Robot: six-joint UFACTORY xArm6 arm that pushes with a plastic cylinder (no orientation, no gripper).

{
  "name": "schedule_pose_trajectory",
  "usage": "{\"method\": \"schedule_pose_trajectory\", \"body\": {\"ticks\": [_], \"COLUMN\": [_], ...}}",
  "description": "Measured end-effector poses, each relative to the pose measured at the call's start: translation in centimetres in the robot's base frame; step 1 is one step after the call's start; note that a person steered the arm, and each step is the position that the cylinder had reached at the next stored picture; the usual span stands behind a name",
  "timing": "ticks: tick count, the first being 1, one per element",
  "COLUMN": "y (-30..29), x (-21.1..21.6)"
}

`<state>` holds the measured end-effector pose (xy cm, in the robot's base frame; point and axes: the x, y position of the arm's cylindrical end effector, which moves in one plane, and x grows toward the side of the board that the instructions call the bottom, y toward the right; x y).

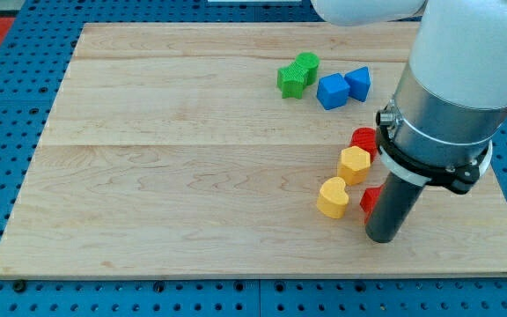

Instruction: Move the red circle diagonal to the yellow hexagon

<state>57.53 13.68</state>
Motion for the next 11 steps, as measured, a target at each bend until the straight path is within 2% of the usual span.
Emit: {"method": "schedule_pose_trajectory", "body": {"ticks": [2,3,5,7,8,11], "y": [-6.3,-6.8,-9.2,-8.1,-4.6,-0.5], "x": [0.0,-0.3,-11.8,-12.8,-13.1,-13.1]}}
